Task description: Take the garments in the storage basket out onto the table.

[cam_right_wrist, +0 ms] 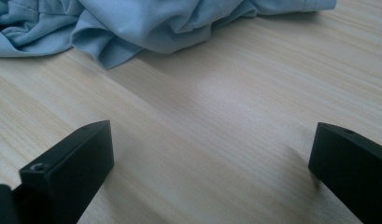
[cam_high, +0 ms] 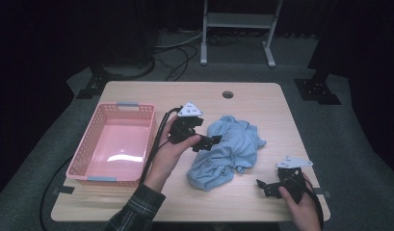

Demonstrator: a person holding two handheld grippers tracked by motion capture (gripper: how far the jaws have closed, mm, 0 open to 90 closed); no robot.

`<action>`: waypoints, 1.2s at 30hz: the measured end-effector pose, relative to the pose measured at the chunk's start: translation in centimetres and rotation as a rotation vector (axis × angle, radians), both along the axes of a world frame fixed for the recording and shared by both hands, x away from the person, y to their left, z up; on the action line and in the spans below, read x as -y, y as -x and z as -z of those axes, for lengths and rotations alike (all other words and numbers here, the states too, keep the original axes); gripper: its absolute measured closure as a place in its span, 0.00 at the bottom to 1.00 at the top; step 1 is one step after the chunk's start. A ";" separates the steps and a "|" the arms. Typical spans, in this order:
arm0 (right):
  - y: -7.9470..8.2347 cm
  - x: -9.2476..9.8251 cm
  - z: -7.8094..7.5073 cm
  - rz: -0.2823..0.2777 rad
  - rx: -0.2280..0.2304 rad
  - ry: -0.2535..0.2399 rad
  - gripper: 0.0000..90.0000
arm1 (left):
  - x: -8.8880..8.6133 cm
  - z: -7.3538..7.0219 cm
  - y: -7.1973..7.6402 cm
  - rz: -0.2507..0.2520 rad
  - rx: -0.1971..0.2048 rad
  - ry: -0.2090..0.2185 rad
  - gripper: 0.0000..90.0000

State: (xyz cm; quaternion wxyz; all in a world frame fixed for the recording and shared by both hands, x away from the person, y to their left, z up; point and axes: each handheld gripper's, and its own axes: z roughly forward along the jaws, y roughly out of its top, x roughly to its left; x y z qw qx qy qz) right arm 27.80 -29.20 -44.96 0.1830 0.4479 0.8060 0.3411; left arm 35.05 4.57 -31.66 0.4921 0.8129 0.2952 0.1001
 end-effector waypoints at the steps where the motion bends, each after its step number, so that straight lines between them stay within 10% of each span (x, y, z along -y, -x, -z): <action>1: 0.0 0.0 0.0 0.000 0.000 0.000 0.00 | -0.2 0.0 0.1 -0.001 -0.002 0.000 0.12; 36: 0.0 0.0 0.0 -0.001 0.001 0.001 0.00 | -3.4 3.6 4.3 -0.019 -0.049 -0.021 0.12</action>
